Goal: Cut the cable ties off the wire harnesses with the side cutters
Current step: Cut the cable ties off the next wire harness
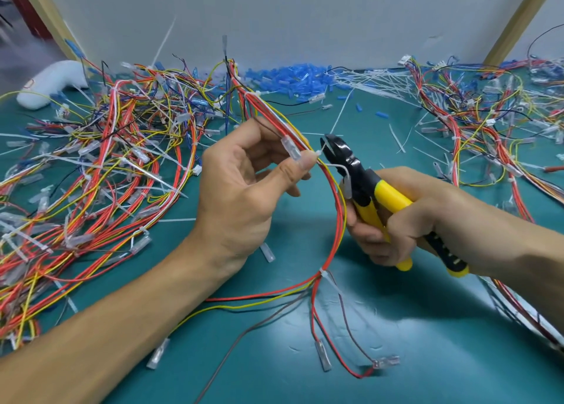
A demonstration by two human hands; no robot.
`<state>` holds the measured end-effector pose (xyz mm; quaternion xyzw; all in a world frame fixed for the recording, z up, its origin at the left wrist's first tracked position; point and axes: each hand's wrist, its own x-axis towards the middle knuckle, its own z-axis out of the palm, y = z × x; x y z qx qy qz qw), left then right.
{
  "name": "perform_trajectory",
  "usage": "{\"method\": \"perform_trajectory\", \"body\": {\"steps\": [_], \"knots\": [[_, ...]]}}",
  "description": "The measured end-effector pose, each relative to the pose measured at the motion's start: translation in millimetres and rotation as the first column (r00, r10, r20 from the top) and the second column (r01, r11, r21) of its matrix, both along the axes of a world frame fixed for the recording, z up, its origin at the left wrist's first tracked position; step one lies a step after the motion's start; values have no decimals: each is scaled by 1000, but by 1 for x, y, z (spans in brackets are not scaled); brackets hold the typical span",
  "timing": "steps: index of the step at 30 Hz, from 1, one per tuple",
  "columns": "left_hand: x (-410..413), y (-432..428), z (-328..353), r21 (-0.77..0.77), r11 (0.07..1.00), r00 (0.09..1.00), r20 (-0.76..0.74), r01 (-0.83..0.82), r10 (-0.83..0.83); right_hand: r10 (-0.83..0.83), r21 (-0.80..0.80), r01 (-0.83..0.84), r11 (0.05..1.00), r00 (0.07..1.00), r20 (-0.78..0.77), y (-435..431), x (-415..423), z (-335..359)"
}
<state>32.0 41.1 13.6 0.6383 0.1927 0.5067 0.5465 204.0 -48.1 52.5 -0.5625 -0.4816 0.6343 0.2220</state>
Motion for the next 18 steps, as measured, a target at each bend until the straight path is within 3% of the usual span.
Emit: {"method": "perform_trajectory", "body": {"steps": [2, 5, 9, 13, 18], "knots": [[1, 0, 0, -6, 1000, 1000, 2, 7, -7, -92, 217, 57, 975, 983, 160, -3, 6, -1], [2, -1, 0, -10, 1000, 1000, -3, 16, -16, -134, 432, -17, 902, 939, 318, -14, 9, -4], [2, -1, -1, -15, 1000, 1000, -6, 15, -15, -248, 544, -79, 835, 829, 501, -17, 8, -4], [3, -1, -3, -17, 1000, 1000, -17, 15, -15, -301, 571, -121, 812, 752, 587, -18, 9, -7], [3, -2, -3, -2, 1000, 1000, -26, 14, -14, -279, 548, -122, 828, 757, 591, -18, 10, -7]]}}
